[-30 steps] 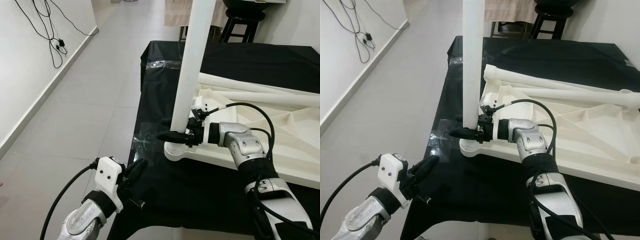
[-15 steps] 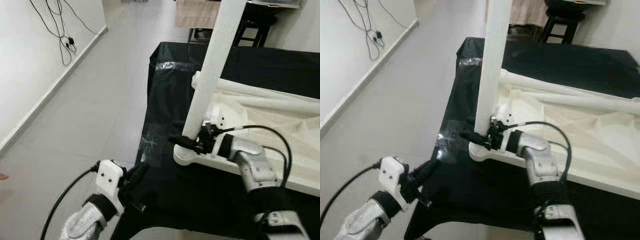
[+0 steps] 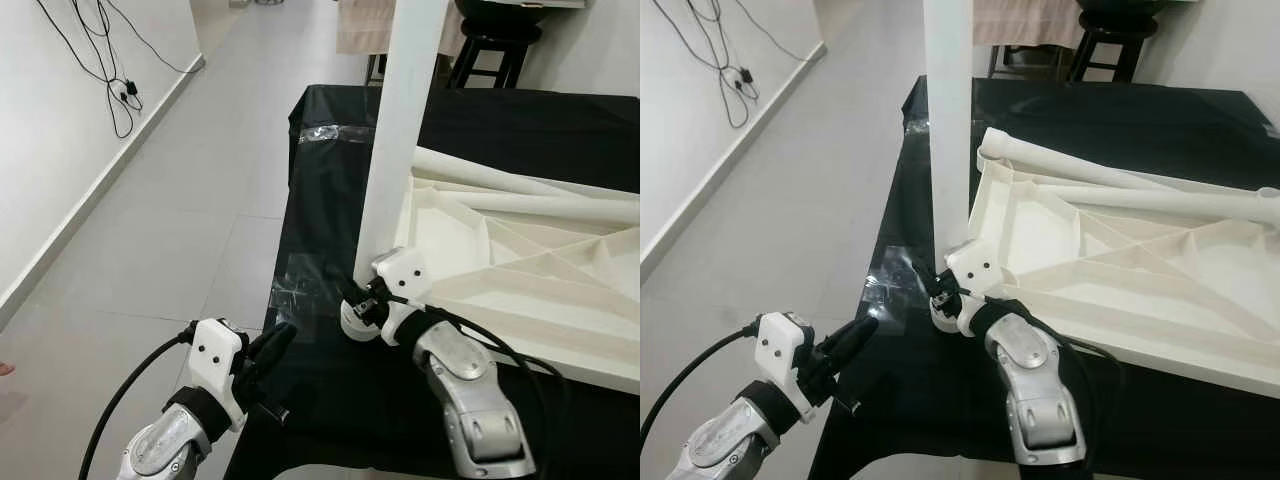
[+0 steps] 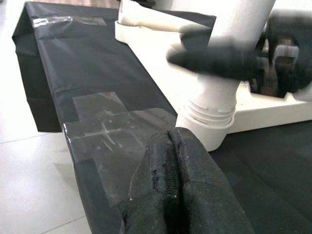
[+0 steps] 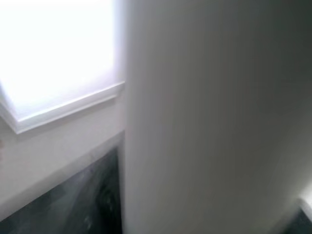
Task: Building children table
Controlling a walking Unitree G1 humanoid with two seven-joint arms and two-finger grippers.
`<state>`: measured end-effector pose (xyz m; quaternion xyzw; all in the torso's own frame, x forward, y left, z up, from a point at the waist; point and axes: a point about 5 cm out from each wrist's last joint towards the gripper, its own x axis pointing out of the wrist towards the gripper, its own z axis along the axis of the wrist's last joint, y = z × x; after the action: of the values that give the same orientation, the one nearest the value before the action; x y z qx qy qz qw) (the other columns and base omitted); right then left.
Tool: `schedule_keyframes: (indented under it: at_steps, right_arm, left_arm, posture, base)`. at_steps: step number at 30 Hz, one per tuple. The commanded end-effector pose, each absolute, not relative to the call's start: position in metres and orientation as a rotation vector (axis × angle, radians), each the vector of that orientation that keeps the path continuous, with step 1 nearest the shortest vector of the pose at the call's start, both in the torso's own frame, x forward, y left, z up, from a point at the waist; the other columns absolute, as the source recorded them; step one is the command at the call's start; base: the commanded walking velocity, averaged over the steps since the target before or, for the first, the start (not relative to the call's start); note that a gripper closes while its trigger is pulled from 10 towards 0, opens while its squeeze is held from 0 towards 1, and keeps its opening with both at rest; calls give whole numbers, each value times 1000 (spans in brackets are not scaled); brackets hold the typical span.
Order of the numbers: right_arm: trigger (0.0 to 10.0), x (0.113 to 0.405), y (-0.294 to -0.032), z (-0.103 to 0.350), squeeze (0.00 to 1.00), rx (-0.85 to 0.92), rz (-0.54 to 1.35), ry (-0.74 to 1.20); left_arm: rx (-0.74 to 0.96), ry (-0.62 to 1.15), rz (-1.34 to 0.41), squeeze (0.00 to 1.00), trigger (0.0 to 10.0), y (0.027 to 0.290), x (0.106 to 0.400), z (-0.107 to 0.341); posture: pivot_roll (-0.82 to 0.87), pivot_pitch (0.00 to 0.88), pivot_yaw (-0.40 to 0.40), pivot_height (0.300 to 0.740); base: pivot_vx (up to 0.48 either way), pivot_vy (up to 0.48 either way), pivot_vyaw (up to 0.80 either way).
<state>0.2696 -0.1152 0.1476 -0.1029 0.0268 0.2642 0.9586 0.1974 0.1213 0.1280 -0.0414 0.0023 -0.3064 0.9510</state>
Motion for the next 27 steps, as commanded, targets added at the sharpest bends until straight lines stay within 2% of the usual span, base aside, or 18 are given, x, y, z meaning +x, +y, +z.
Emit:
schedule_keyframes:
  at_steps: [1,4,6,7,8,11,18,19,20,21,27]
  right_arm:
    - [10000,267,-117,130,1000,-146,587,164]
    - [10000,267,-110,157,1000,-75,907,51]
    - [10000,271,-114,162,1000,-100,958,37]
    - [10000,279,-119,164,0,-155,1016,31]
    - [10000,279,-119,164,0,-155,1016,31]
    - [10000,302,-131,171,0,-228,1168,53]
    - [10000,326,-124,180,0,-176,1297,91]
    - [1176,331,-121,181,0,-158,1317,101]
    - [1176,335,-119,183,0,-147,1329,108]
    - [0,341,-118,184,0,-132,1331,122]
    - [0,350,-125,185,0,-101,1315,135]
  left_arm:
    - [-73,22,-615,0,10000,122,196,123]
    - [-79,24,-619,0,10000,119,196,122]
    - [-81,25,-622,0,10000,118,196,122]
    - [-83,26,-625,0,10000,117,196,122]
    - [-83,26,-625,0,10000,117,196,122]
    - [-85,28,-631,0,10000,115,196,122]
    - [-83,11,-622,0,10000,115,198,128]
    - [-86,7,-621,0,10000,116,200,130]
    - [-88,4,-621,0,10000,116,201,132]
    - [-92,0,-620,0,10000,118,204,135]
    - [-96,10,-629,0,10000,121,203,135]
  posture:
    - [45,102,-60,740]
    - [48,94,-59,740]
    - [48,93,-59,740]
    - [52,90,-59,740]
    - [52,90,-59,740]
    - [60,89,-62,740]
    - [86,99,-72,740]
    - [90,105,-71,740]
    - [90,105,-71,740]
    - [87,105,-66,740]
    - [79,98,-62,740]
  base:
    - [0,0,0]
    - [0,0,0]
    - [0,0,0]
    - [0,0,0]
    - [0,0,0]
    - [0,0,0]
    - [0,0,0]
    - [0,0,0]
    - [0,0,0]
    - [0,0,0]
    - [0,0,0]
